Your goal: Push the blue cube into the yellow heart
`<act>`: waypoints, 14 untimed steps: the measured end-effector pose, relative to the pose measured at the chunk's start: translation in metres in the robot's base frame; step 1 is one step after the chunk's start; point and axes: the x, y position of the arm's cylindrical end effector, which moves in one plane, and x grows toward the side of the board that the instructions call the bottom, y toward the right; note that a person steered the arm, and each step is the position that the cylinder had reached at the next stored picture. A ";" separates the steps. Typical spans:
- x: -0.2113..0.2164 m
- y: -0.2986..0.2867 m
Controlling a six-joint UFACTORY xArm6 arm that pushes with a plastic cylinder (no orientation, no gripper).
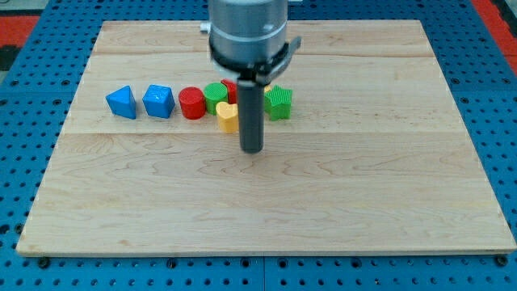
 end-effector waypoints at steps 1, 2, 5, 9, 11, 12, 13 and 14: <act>-0.040 -0.045; -0.069 -0.003; -0.021 -0.176; -0.090 -0.129; -0.087 -0.057; -0.070 -0.069; -0.038 -0.053; -0.024 -0.013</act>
